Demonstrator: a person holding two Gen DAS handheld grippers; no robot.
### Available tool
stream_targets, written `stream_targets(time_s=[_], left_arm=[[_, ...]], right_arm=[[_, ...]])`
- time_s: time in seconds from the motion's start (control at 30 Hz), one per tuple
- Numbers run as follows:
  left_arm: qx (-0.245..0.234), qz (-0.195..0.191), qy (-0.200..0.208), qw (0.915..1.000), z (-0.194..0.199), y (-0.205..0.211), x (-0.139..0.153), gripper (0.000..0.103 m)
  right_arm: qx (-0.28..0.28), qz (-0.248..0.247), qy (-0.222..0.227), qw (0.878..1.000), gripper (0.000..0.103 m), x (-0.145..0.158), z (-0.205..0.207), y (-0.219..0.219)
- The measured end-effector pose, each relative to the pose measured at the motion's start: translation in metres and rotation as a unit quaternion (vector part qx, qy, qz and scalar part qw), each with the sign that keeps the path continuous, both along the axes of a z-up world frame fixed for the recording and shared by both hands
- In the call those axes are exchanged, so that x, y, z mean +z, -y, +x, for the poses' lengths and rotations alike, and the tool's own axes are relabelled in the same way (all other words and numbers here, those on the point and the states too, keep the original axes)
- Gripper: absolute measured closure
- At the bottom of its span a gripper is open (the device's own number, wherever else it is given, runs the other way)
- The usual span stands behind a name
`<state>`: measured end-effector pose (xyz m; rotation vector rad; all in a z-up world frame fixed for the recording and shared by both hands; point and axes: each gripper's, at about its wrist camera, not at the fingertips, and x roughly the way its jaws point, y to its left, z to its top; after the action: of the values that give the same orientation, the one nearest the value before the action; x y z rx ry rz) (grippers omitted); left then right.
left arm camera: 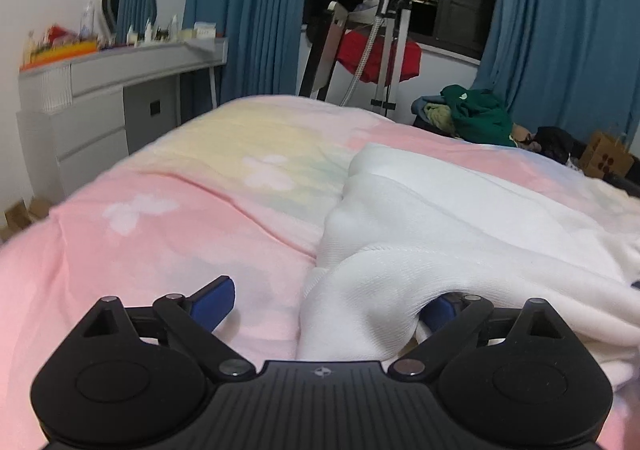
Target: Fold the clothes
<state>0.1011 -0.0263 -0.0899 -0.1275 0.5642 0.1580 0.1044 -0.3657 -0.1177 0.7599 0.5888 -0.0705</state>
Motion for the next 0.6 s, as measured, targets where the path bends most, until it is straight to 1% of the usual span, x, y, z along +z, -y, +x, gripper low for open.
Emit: stream_targets(time_s=[0.1, 0.2, 0.23, 0.27, 0.3, 0.37, 0.43, 0.5, 0.53, 0.6], left_arm=[[0.001, -0.005, -0.004, 1.0, 0.001, 0.002, -0.002, 0.006], [0.004, -0.011, -0.008, 0.9999, -0.003, 0.006, -0.004, 0.006], [0.004, -0.012, -0.009, 0.9999, -0.001, 0.007, -0.005, 0.006], [0.004, -0.011, -0.01, 0.9999, 0.001, 0.007, -0.005, 0.006], [0.004, -0.011, -0.01, 0.9999, 0.003, 0.007, -0.006, 0.006], [0.004, -0.012, -0.012, 0.9999, 0.005, 0.007, -0.006, 0.006], [0.006, -0.014, -0.014, 0.9998, 0.005, 0.007, -0.006, 0.006], [0.007, -0.012, -0.015, 0.9998, 0.005, 0.007, -0.006, 0.006], [0.007, -0.012, -0.015, 0.9998, 0.006, 0.007, -0.005, 0.006], [0.01, -0.013, -0.017, 0.9997, 0.006, 0.007, -0.006, 0.006]], right_arm=[[0.005, -0.006, -0.006, 1.0, 0.065, -0.002, 0.001, 0.001], [-0.005, 0.004, -0.026, 1.0, 0.045, -0.009, -0.001, 0.005], [-0.011, 0.013, -0.032, 0.999, 0.033, -0.012, -0.003, 0.008], [-0.016, 0.025, -0.04, 0.999, 0.023, -0.017, -0.002, 0.011], [-0.019, 0.038, -0.048, 0.998, 0.019, -0.022, -0.001, 0.013], [-0.01, 0.069, -0.056, 0.996, 0.018, -0.033, 0.002, 0.014], [0.013, 0.096, -0.058, 0.994, 0.018, -0.043, 0.01, 0.013], [0.035, 0.112, -0.057, 0.991, 0.016, -0.049, 0.017, 0.01], [0.041, 0.117, -0.051, 0.991, 0.015, -0.048, 0.018, 0.009], [0.052, 0.136, -0.022, 0.989, 0.014, -0.041, 0.016, 0.008]])
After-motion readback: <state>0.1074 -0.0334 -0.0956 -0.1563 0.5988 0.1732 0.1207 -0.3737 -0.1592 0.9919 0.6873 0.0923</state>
